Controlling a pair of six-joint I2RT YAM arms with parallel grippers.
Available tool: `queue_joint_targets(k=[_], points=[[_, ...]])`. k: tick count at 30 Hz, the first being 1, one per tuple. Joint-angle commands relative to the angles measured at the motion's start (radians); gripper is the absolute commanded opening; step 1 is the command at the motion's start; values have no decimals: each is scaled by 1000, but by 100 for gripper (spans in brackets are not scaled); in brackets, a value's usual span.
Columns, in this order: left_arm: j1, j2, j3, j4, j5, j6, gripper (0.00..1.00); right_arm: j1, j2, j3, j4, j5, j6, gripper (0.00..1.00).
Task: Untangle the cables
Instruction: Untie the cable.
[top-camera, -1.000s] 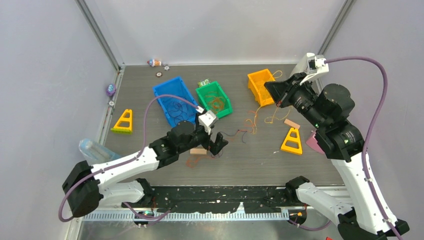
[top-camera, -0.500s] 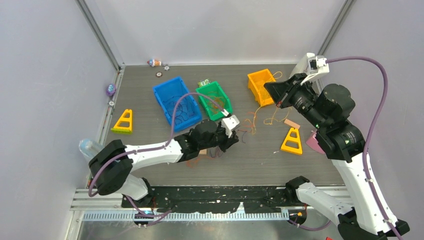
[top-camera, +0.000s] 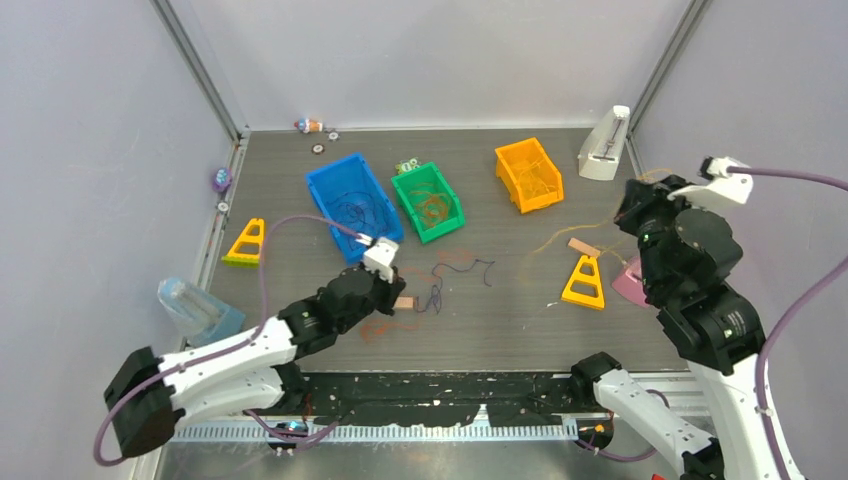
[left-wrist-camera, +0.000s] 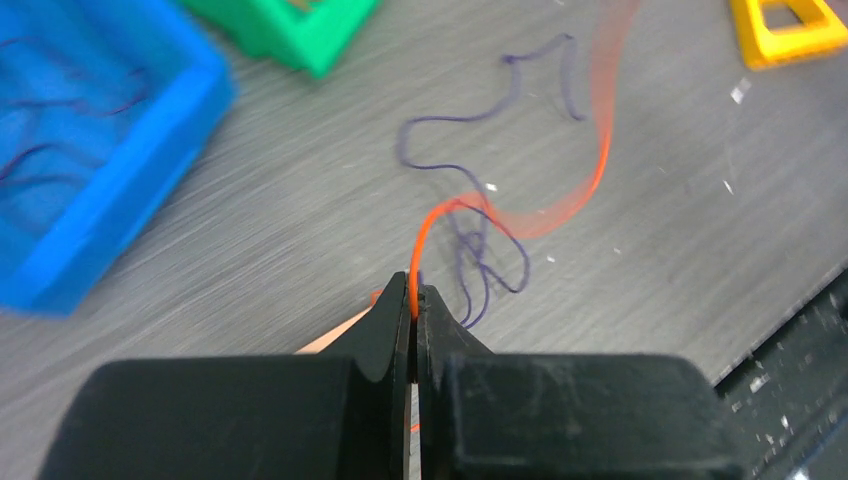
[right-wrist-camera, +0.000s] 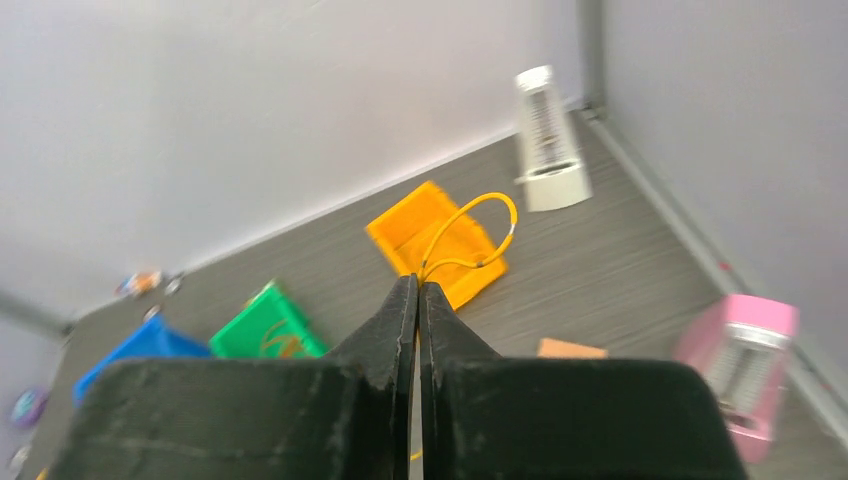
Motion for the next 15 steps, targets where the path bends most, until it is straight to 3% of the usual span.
queue_joint_targets(k=[1, 7, 15], points=[[24, -188, -52, -239, -235, -161, 0, -1, -36, 9, -14, 321, -68, 5], [43, -433, -140, -354, -334, -276, 0, 0, -33, -5, -14, 391, -92, 5], [45, -559, -98, -507, -430, -292, 0, -1, 22, -68, 56, 406, -145, 5]])
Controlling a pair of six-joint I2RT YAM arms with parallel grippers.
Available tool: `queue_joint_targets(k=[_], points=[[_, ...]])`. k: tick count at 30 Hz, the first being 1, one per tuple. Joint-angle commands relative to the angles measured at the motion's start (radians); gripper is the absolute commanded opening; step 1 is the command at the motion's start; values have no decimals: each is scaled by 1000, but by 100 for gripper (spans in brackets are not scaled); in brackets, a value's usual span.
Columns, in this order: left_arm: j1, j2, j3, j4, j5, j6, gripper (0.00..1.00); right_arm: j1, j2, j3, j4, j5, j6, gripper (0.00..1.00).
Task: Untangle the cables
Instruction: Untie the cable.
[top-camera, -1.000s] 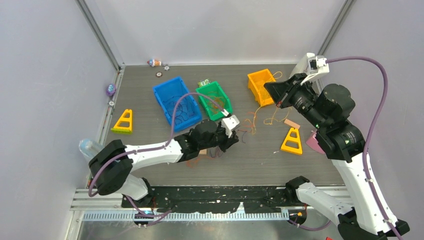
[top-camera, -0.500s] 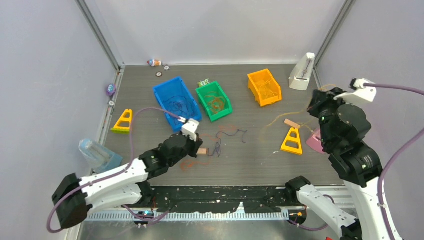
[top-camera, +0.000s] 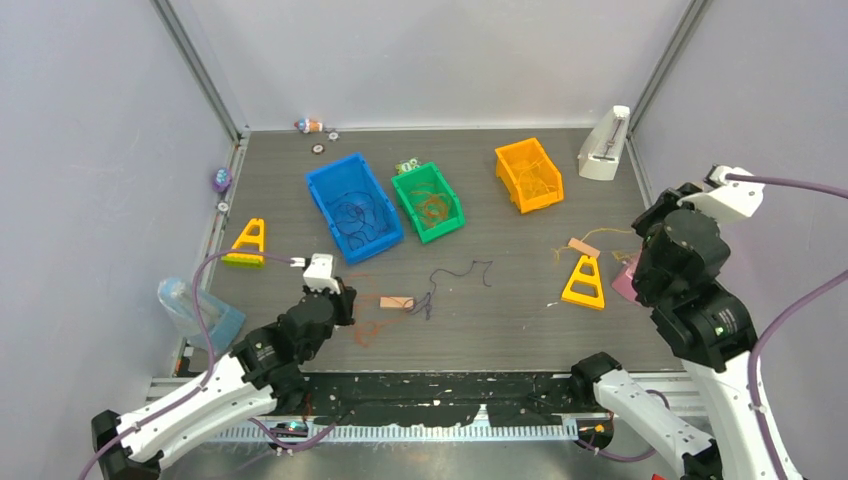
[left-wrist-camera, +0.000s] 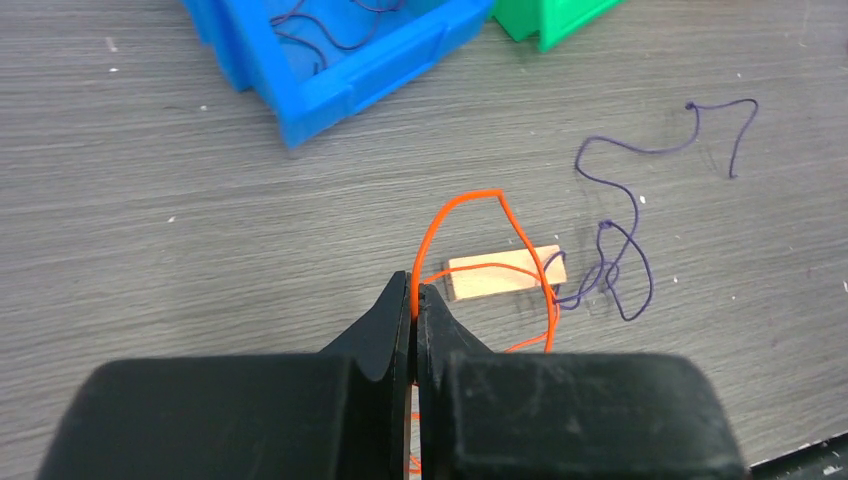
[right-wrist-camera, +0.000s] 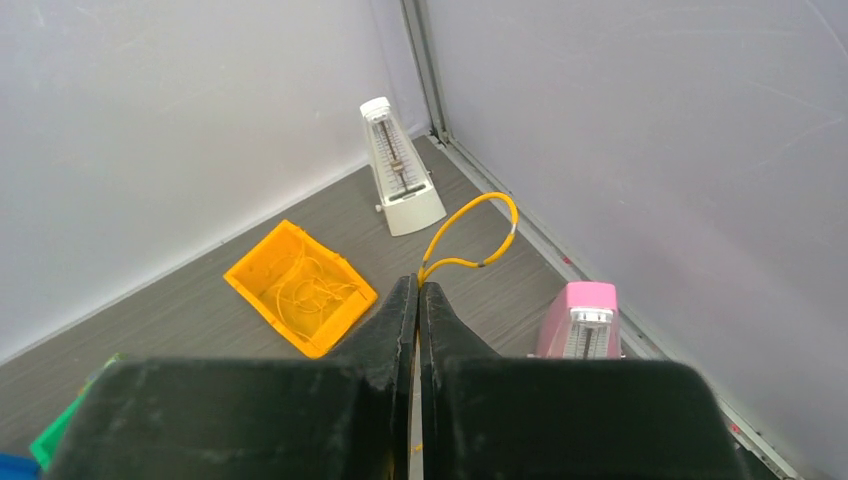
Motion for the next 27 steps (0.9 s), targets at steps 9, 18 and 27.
queue_joint_targets(k=[9, 18, 27], points=[[6, -46, 132, -65, 38, 78, 0, -71, 312, -65, 125, -351, 73, 5], [6, 41, 175, -46, 116, 112, 0, -141, 521, 72, 217, -475, 47, 5], [6, 50, 175, -24, 131, 117, 0, -226, 680, 206, 301, -623, -19, 5]])
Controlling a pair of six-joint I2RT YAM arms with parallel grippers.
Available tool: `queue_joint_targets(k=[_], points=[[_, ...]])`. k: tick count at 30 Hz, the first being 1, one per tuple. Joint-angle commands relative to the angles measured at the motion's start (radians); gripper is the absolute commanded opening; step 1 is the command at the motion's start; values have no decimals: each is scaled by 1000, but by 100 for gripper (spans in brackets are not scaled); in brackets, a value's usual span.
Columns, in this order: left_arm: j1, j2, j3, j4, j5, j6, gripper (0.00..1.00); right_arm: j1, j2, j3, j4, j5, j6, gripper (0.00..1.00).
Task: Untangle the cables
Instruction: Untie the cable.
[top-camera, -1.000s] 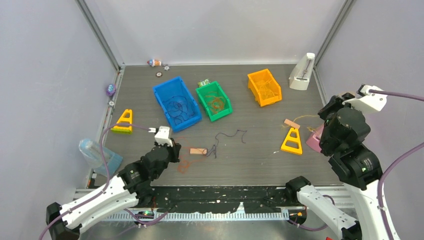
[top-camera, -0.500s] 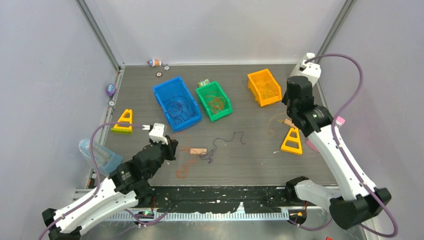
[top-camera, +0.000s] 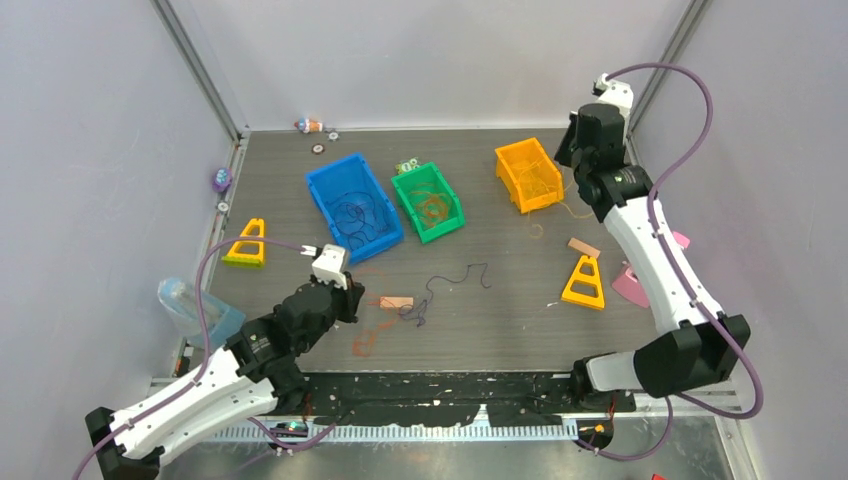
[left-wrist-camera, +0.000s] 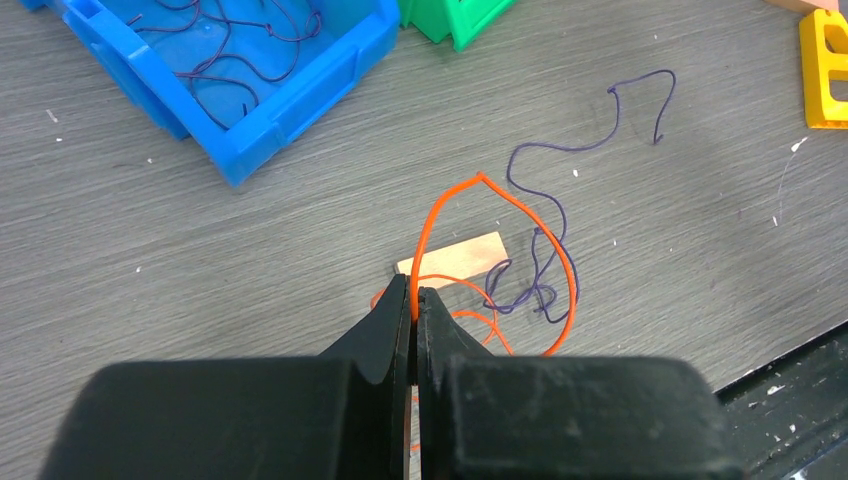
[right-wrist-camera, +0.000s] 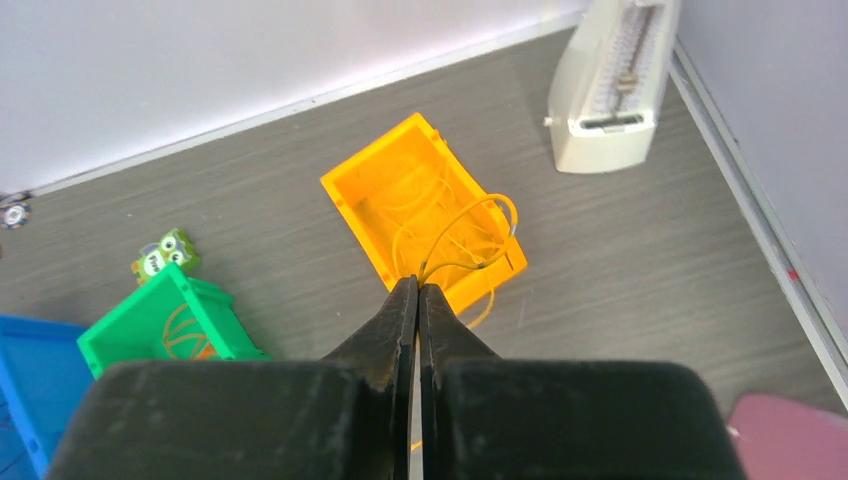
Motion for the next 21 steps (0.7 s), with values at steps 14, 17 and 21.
queue_joint_targets(k=[14, 17, 21], points=[[2, 65, 82, 41, 4, 35, 0, -92, 373, 360, 105, -113, -87, 5], [2, 90, 102, 39, 12, 41, 0, -91, 435, 426, 127, -11, -120, 5], [2, 127, 128, 37, 20, 46, 0, -93, 525, 502, 143, 157, -175, 5]])
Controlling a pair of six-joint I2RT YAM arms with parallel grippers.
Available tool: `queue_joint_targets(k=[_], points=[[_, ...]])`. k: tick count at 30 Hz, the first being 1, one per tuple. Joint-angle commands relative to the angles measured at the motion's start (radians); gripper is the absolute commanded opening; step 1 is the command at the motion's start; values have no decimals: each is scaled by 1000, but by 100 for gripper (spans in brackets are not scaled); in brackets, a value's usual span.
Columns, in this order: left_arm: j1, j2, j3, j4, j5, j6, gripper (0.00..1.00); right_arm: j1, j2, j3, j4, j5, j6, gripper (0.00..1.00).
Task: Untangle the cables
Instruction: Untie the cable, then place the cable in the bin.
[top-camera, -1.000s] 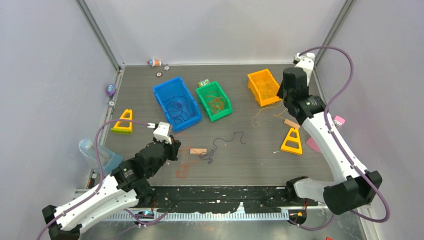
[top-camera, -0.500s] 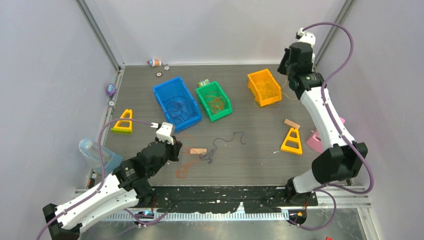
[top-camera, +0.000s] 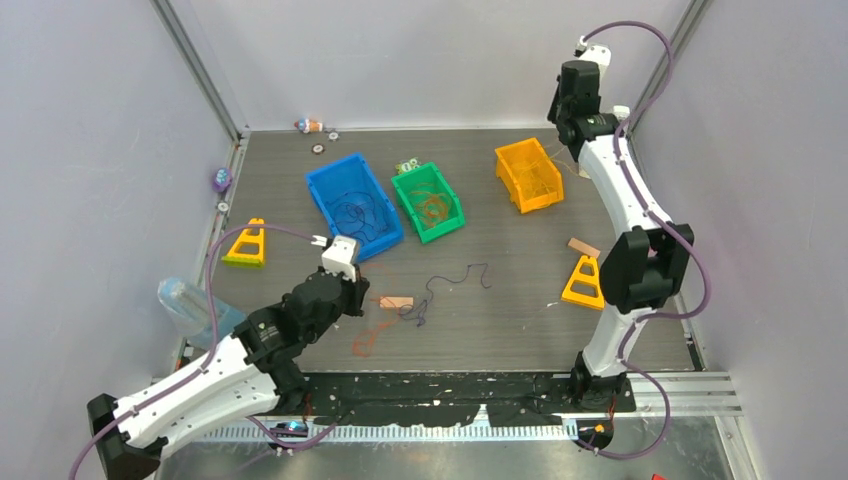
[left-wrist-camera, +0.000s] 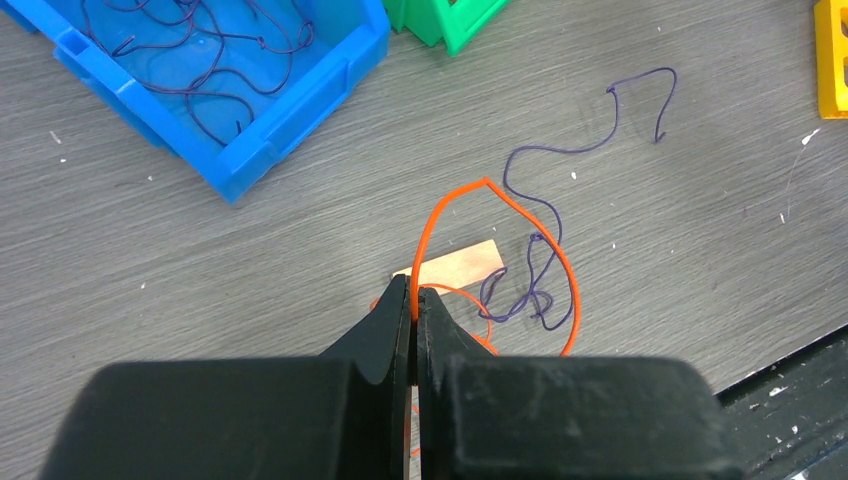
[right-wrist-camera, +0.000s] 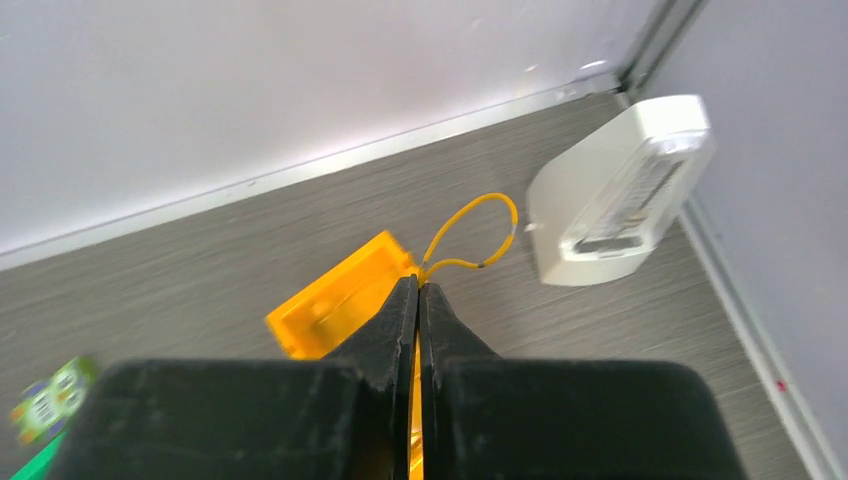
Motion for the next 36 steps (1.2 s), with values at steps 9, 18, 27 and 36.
queue_joint_targets(k=[9, 18, 27, 36], points=[[2, 84, 94, 39, 64, 13, 0, 9, 201, 92, 191, 346, -62, 5], [3, 83, 96, 20, 65, 2, 0, 127, 349, 99, 295, 322, 6, 5], [2, 36, 54, 31, 61, 1, 0, 155, 433, 103, 221, 296, 113, 5], [2, 11, 52, 17, 51, 14, 0, 0, 397, -75, 215, -79, 396, 5]])
